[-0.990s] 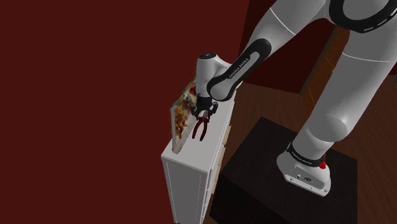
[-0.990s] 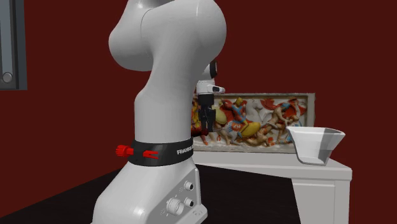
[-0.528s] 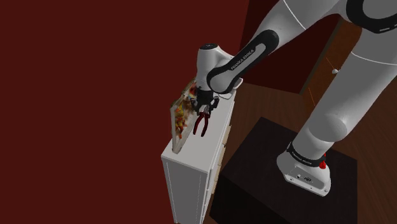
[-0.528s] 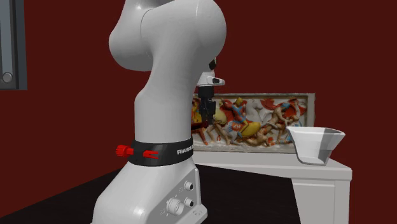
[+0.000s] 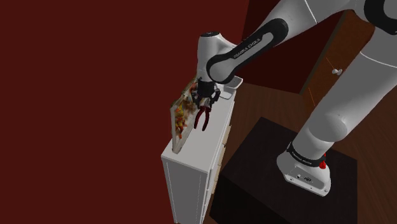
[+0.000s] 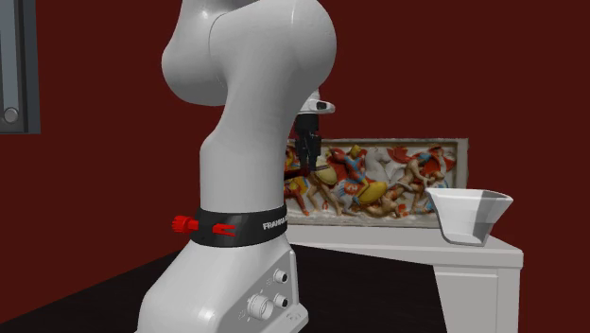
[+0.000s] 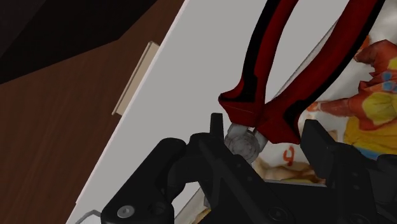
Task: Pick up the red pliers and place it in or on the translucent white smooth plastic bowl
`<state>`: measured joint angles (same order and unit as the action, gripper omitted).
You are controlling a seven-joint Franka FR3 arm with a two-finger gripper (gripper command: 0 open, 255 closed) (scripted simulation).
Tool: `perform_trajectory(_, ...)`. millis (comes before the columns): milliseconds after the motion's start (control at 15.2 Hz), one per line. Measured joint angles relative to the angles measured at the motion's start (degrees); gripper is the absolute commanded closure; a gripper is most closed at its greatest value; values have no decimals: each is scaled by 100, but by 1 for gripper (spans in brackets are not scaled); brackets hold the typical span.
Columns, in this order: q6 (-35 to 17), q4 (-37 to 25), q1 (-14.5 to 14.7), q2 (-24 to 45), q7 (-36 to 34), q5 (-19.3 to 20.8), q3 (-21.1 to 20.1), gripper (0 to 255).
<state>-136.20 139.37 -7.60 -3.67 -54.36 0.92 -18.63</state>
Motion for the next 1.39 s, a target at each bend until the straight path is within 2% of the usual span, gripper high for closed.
perform_trajectory(396, 456, -175, -13, -299, 163, -126, 53, 255)
perform_trajectory(990, 522, -547, -608, -2, 1333, 34, 748, 255)
perform_trajectory(1386, 720, -1120, -1007, 358, 2114, 104, 1173, 255)
